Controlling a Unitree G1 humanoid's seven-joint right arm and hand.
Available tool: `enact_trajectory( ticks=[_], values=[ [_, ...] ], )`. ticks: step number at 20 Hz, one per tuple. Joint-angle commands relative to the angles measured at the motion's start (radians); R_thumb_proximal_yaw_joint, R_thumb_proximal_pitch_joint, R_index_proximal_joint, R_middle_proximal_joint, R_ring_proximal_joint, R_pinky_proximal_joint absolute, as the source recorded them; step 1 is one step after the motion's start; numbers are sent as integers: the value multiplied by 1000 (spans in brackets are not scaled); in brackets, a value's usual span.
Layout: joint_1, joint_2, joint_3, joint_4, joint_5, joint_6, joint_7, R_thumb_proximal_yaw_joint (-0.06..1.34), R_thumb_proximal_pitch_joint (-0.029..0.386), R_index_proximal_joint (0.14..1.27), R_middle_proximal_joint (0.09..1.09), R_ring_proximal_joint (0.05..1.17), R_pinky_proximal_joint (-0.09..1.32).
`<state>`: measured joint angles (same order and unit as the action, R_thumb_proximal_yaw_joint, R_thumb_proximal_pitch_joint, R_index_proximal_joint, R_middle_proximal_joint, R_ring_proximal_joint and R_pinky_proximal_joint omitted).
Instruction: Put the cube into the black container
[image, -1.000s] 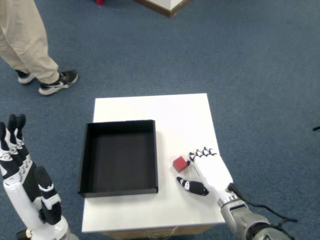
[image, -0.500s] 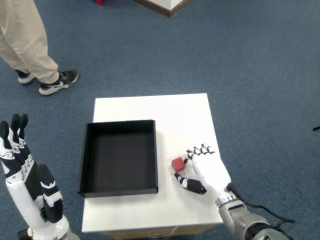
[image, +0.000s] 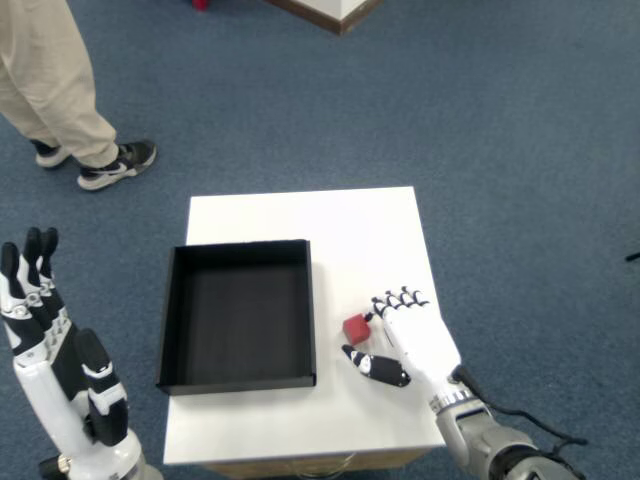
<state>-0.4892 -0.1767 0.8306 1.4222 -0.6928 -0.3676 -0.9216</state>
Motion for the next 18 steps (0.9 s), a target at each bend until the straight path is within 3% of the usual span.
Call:
enact_trajectory(
  ticks=[1, 18],
  values=[
    [-36, -7, 2, -33, 19, 2, -51, 494, 26, 663, 380, 315, 234],
    [-27, -4, 45, -69, 31, 52, -48, 389, -1, 667, 381, 313, 234]
  ],
)
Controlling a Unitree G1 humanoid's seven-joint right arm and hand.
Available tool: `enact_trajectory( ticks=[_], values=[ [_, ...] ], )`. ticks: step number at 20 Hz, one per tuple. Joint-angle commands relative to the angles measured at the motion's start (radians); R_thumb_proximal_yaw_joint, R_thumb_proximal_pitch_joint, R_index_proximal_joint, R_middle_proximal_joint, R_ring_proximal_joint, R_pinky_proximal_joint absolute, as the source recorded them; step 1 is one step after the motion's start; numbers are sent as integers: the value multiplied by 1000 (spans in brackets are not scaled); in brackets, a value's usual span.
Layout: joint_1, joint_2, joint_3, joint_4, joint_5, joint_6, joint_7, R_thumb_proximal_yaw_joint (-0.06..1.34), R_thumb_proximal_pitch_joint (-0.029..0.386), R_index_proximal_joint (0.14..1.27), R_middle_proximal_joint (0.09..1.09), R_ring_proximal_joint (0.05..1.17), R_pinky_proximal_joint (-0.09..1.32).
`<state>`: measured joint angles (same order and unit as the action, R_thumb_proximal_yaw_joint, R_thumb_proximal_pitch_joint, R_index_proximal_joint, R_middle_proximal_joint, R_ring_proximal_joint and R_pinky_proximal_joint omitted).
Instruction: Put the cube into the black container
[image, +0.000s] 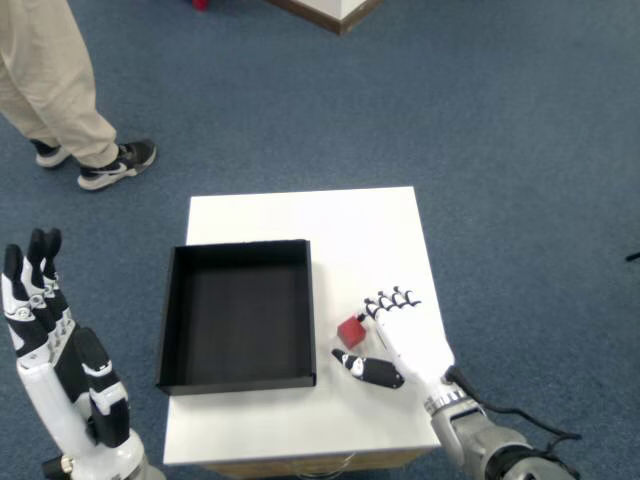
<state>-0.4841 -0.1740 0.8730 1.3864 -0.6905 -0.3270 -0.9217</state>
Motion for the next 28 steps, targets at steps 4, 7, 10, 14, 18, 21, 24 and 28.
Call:
enact_trajectory(
  ticks=[4, 7, 10, 14, 18, 21, 24, 28],
  values=[
    [-28, -7, 13, -44, 41, 24, -69, 388, 5, 704, 389, 314, 224],
    [-28, -7, 25, -45, 50, 35, -76, 392, 16, 712, 395, 317, 222],
    [-24, -7, 31, -42, 63, 40, -82, 417, 31, 732, 402, 319, 220],
    [-16, -8, 37, -36, 77, 40, -99, 560, 76, 849, 416, 324, 222],
    [-11, -8, 41, -31, 99, 30, -107, 722, 117, 926, 435, 330, 225],
    [-12, -8, 50, -27, 113, 24, -104, 774, 133, 943, 447, 332, 226],
    [-10, -8, 60, -26, 124, 17, -101, 800, 146, 954, 453, 331, 223],
    [-9, -8, 75, -33, 138, 4, -115, 865, 164, 964, 460, 331, 215]
  ],
)
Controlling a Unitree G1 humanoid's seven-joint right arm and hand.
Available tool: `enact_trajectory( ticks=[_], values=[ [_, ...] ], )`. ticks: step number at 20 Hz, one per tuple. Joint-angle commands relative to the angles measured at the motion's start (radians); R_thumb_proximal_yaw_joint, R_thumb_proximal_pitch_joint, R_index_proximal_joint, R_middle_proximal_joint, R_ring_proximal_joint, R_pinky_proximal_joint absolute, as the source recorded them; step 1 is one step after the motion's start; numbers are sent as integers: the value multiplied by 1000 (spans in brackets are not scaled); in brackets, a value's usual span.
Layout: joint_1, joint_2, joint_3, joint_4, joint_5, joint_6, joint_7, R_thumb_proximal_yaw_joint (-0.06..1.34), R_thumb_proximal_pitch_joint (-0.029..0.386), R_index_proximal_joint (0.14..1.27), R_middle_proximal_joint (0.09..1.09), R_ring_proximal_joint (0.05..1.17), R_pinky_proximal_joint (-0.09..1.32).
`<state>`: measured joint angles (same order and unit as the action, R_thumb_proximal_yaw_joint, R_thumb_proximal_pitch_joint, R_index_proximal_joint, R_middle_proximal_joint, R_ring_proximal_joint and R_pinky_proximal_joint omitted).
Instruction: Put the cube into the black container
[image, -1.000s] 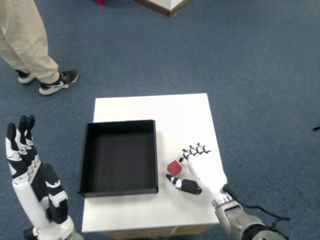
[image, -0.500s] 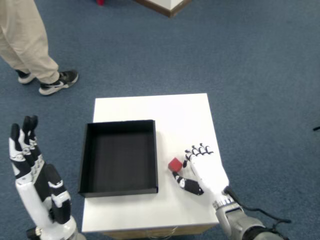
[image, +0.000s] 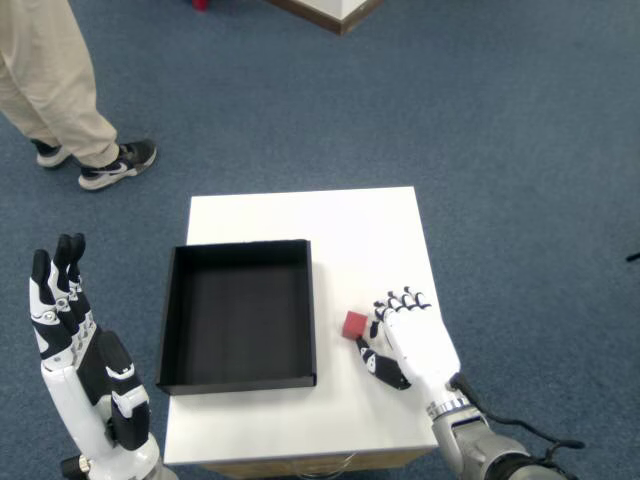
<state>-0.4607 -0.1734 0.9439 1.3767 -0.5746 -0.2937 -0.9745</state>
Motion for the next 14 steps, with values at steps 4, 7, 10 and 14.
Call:
enact_trajectory(
  ticks=[4, 7, 10, 14],
  values=[
    [-36, -9, 22, -23, 38, -22, -66, 775, 146, 676, 464, 338, 226],
    [-43, -8, 39, -24, 54, 1, -38, 570, 93, 568, 391, 325, 226],
    [-50, -8, 57, -28, 73, 6, -22, 545, 74, 564, 377, 314, 225],
    [-56, -9, 73, -26, 94, 4, -16, 523, 54, 556, 367, 309, 232]
  ],
)
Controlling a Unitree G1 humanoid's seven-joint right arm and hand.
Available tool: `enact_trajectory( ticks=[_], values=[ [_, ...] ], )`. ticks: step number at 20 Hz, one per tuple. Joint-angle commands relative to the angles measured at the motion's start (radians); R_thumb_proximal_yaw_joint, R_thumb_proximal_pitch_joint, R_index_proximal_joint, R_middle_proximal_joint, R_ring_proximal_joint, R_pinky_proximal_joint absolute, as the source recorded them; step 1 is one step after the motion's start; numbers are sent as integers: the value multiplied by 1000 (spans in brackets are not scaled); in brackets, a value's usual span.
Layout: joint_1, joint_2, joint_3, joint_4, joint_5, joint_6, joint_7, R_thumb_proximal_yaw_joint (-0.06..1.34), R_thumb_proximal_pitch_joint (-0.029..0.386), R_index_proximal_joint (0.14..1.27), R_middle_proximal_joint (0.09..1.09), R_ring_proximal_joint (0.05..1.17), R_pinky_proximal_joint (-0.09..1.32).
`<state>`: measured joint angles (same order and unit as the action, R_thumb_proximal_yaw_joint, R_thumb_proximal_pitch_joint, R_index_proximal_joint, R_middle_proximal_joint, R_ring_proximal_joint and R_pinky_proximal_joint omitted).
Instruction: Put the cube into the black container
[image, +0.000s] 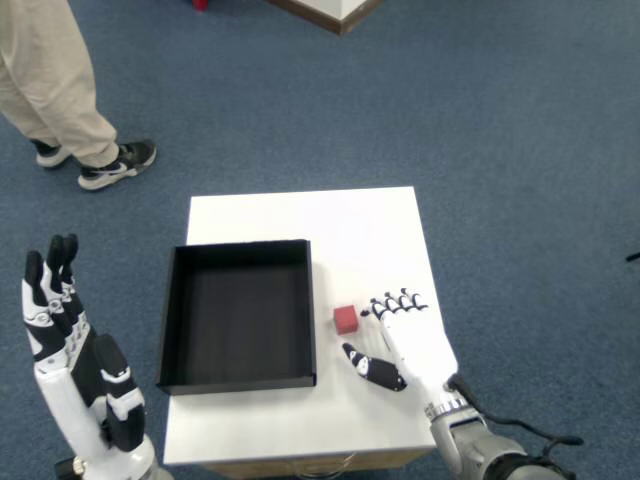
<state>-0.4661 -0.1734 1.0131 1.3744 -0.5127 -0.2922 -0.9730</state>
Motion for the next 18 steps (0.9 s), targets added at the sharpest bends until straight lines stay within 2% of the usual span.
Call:
enact_trajectory(
  ticks=[1, 9, 18],
  values=[
    [-55, -9, 9, -24, 38, 0, -20, 519, 49, 554, 366, 309, 237],
    [-79, -8, 52, -28, 67, -16, -55, 513, 27, 542, 352, 303, 255],
    [-97, -7, 83, -32, 92, -28, -83, 568, 13, 537, 340, 289, 246]
  ],
)
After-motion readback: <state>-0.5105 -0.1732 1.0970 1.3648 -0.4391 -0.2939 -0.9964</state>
